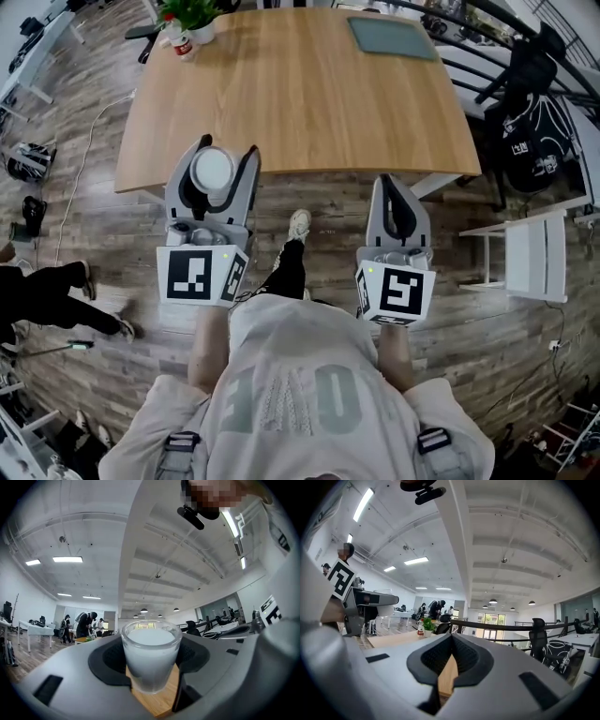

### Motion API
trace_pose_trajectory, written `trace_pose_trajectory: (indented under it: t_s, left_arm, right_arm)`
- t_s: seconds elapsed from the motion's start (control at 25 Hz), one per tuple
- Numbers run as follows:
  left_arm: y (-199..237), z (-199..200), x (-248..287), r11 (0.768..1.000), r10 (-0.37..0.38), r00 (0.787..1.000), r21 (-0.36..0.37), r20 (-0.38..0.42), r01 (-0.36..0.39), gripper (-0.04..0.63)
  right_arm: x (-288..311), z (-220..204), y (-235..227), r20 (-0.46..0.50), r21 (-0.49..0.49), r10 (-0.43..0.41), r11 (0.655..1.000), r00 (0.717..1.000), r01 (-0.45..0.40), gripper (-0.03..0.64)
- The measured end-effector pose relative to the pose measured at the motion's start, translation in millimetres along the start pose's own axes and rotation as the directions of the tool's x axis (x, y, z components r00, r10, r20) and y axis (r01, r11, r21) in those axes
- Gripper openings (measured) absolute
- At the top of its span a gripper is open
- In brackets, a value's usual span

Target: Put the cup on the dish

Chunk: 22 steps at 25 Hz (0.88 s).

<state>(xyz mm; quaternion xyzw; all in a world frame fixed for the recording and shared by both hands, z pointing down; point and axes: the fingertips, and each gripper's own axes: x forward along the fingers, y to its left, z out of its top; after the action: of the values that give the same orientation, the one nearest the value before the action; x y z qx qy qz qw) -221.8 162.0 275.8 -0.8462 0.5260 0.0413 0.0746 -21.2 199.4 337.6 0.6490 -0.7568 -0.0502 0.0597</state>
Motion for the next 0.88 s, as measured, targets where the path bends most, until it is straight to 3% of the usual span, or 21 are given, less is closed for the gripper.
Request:
trace_pose_trajectory:
  t_s: [0.56,0.72,0.88]
  left_arm:
    - [57,-24,160,0.999,-0.008,1.0,-0.047,-0.008,0.008,0.26]
    - [82,-33,212,0.998,-0.003,1.0,-0.063,-0.004,0.003,0.26]
    - [102,-40,261,0.997,-0.005,1.0,-0.075,-0.004,0.005,0.259]
  right_arm:
    - [171,16,-42,-0.005,-0.023,0.038,0.999,0.999,-0.038,0.018]
    - [229,26,-59,0.0,-0.016,0.029,0.999,1.0,-0.029,0.018]
    - [280,36,-76,0.013,-0.072,-0.002,0.997,1.0,0.003,0.018]
